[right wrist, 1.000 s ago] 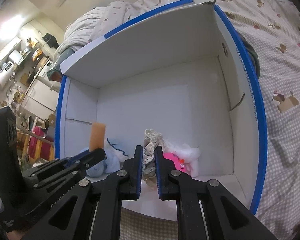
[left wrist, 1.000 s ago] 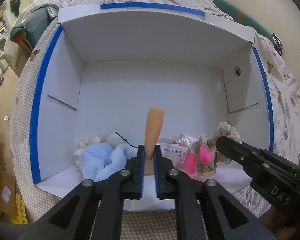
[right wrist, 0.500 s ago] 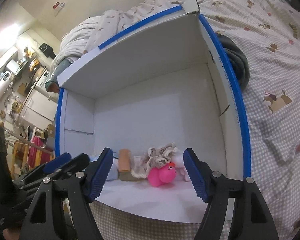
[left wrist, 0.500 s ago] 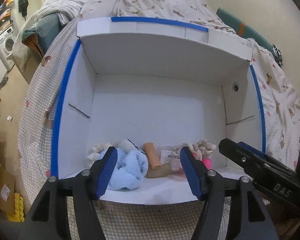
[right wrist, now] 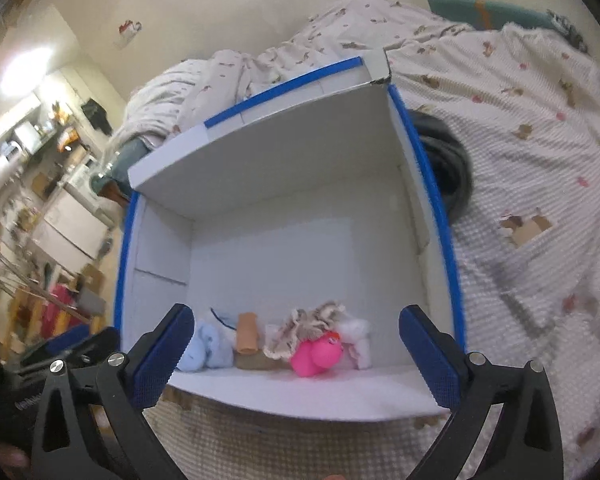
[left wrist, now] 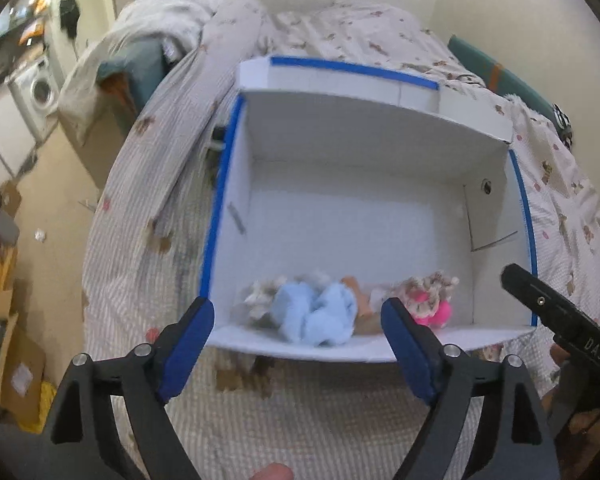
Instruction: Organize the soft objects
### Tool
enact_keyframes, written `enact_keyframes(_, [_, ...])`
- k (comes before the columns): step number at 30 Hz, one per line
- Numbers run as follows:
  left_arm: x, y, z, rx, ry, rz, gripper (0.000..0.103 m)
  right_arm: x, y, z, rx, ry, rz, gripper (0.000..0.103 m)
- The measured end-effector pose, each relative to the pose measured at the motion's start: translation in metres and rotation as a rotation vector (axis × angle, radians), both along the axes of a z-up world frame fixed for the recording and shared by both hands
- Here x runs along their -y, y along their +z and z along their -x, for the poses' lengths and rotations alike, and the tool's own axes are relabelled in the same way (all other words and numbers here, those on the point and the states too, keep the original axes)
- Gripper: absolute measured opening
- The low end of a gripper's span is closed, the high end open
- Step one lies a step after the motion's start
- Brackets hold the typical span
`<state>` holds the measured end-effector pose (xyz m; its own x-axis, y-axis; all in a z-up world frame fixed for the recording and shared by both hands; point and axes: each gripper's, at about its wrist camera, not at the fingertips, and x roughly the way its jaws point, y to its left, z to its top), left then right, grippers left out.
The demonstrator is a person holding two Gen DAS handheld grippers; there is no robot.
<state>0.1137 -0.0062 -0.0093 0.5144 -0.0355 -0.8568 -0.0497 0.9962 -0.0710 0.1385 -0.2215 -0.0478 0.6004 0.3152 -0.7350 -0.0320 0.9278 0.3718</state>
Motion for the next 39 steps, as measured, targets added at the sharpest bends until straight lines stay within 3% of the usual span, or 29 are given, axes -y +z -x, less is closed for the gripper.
enact_keyframes(3, [-0.020, 0.015, 0.015, 0.042, 0.029, 0.073, 0.084, -0.003, 0.025, 0.014, 0.049, 0.003, 0.045, 0.103])
enact_keyframes(5, [-0.027, 0.033, 0.027, 0.121, 0.033, 0.047, 0.086, -0.006, 0.044, 0.024, 0.098, 0.013, 0.067, 0.103])
enact_keyframes(8, [-0.032, 0.050, 0.047, 0.227, 0.018, 0.015, 0.097, -0.007, 0.060, 0.038, 0.143, 0.016, 0.063, 0.103])
enact_keyframes(12, [-0.038, 0.055, 0.074, 0.339, -0.034, 0.033, 0.102, -0.014, 0.066, 0.063, 0.198, 0.015, 0.078, 0.103])
enact_keyframes(14, [-0.035, 0.053, 0.086, 0.390, -0.039, -0.014, 0.102, -0.022, 0.064, 0.076, 0.232, 0.022, 0.099, 0.103])
enact_keyframes(16, [-0.031, 0.046, 0.089, 0.393, -0.038, -0.053, 0.102, -0.030, 0.061, 0.086, 0.270, 0.042, 0.118, 0.103])
enact_keyframes(21, [-0.036, 0.026, 0.090, 0.369, 0.005, -0.009, 0.102, -0.044, 0.046, 0.095, 0.327, 0.067, 0.183, 0.103])
enact_keyframes(23, [-0.034, 0.016, 0.089, 0.374, 0.007, -0.051, 0.102, -0.047, 0.041, 0.094, 0.327, 0.075, 0.180, 0.103])
enact_keyframes(25, [-0.032, 0.006, 0.084, 0.327, 0.011, -0.048, 0.102, -0.050, 0.038, 0.093, 0.340, 0.078, 0.210, 0.103])
enact_keyframes(27, [-0.031, 0.002, 0.083, 0.322, -0.011, -0.016, 0.102, -0.049, 0.033, 0.087, 0.329, 0.068, 0.204, 0.103])
enact_keyframes(30, [-0.025, -0.001, 0.082, 0.318, -0.026, -0.028, 0.102, -0.043, 0.025, 0.077, 0.284, 0.044, 0.158, 0.103])
enact_keyframes(39, [-0.031, -0.008, 0.077, 0.285, -0.008, -0.007, 0.102, -0.044, 0.017, 0.075, 0.258, 0.037, 0.187, 0.103])
